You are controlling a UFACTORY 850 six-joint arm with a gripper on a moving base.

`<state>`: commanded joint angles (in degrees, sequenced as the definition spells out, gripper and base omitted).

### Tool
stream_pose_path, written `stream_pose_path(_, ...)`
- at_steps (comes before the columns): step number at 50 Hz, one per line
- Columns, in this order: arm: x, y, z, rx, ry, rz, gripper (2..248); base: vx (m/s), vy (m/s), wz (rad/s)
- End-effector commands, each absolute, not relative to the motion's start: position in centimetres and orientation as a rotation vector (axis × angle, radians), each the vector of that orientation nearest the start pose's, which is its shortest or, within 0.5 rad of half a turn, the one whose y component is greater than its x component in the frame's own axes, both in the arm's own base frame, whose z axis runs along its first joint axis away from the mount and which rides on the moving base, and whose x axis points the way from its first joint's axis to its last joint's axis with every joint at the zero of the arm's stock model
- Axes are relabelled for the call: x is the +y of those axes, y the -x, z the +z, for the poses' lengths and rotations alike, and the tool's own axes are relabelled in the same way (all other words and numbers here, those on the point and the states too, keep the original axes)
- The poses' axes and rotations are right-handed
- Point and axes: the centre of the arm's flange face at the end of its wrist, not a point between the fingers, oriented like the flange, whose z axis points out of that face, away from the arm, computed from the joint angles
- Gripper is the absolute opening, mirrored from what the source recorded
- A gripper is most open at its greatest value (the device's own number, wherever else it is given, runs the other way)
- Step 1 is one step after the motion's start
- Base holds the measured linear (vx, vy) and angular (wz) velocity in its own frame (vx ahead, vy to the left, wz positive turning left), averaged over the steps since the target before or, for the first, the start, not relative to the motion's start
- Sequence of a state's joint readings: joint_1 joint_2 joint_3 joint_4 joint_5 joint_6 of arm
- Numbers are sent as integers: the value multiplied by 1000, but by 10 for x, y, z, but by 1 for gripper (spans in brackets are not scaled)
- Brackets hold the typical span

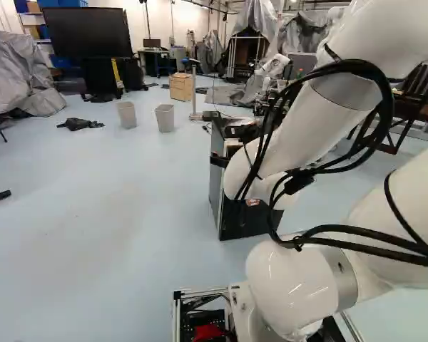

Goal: Grab a drink from the fridge

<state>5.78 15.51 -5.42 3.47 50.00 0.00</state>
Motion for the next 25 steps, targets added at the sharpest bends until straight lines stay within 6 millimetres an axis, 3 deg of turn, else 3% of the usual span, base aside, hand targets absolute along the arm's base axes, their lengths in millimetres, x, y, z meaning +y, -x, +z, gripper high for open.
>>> stream_pose_path(25,40,-281,368,-1,2513,-1774,247,0,0,0)
